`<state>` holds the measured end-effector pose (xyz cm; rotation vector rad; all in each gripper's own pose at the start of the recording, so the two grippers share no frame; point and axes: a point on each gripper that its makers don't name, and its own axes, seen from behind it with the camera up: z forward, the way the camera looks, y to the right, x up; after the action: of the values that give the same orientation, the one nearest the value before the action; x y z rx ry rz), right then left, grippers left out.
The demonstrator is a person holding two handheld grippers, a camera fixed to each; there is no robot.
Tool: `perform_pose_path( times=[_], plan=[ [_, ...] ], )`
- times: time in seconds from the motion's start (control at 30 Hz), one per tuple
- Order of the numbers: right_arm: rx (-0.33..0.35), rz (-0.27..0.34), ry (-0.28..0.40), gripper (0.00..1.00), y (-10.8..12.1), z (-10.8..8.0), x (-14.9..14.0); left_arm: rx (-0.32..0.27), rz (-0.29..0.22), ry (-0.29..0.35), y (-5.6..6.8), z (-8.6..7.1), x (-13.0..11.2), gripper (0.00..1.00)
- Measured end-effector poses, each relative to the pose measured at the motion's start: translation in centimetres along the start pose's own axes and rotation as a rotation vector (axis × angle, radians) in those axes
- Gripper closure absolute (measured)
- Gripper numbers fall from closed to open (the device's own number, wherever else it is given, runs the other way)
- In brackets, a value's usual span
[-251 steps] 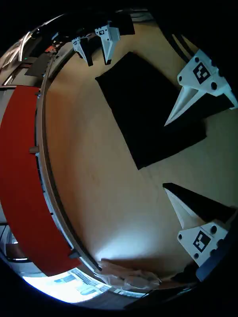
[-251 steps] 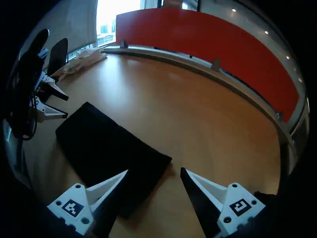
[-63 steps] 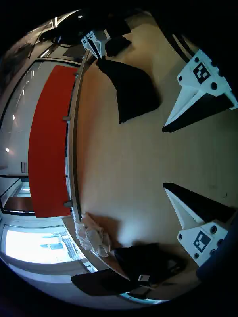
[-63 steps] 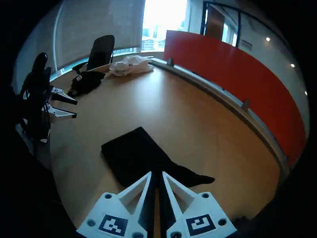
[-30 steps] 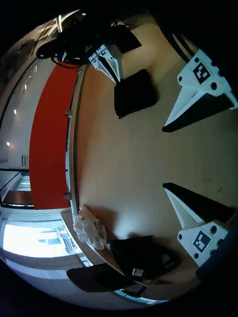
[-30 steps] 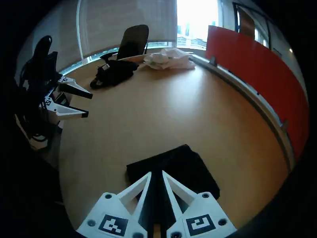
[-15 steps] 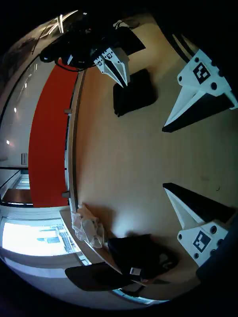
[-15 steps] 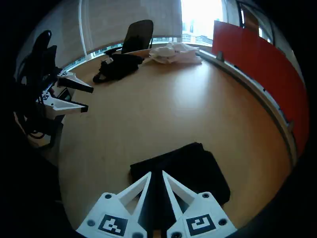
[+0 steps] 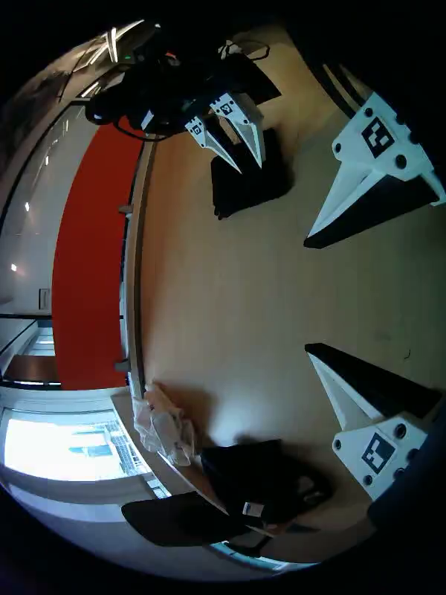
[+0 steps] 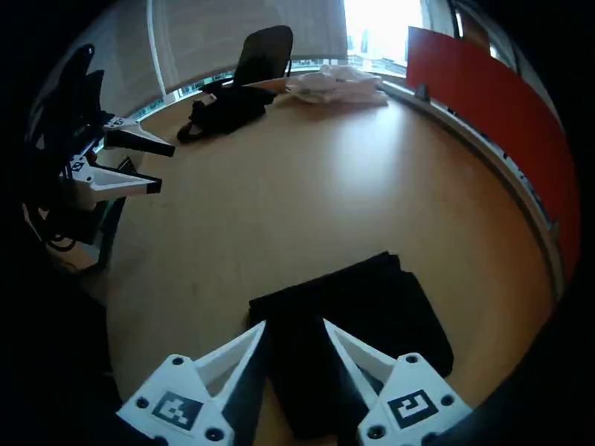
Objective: Fold towel
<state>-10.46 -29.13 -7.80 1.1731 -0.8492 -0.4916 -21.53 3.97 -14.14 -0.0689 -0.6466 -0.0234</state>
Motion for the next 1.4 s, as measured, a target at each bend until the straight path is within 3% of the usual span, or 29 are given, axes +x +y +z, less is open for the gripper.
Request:
perform_pose_path(
  times=[0.07,0.13,0.6,1.1,1.4],
  plan=[
    [0.007,0.004,0.002,0.44,-0.2,0.1,0.0,-0.001,0.001,0.002,0.0,0.0,0.1,0.05],
    [0.008,0.005,0.005,0.39,-0.3,0.1,0.1,-0.001,0.002,0.003,0.1,0.0,0.2,0.06],
    [-0.034,0.022,0.016,0.39,0.3,-1.1,-0.3,-0.005,0.007,0.005,0.2,0.1,0.3,0.06],
    [-0.123,0.115,-0.008,0.39,1.0,-4.8,-4.8,-0.007,0.015,0.008,0.4,0.4,0.7,0.05],
    [-0.149,0.149,-0.015,0.39,1.0,-5.7,-6.5,-0.007,0.018,0.009,0.5,0.4,0.8,0.06]
  ],
)
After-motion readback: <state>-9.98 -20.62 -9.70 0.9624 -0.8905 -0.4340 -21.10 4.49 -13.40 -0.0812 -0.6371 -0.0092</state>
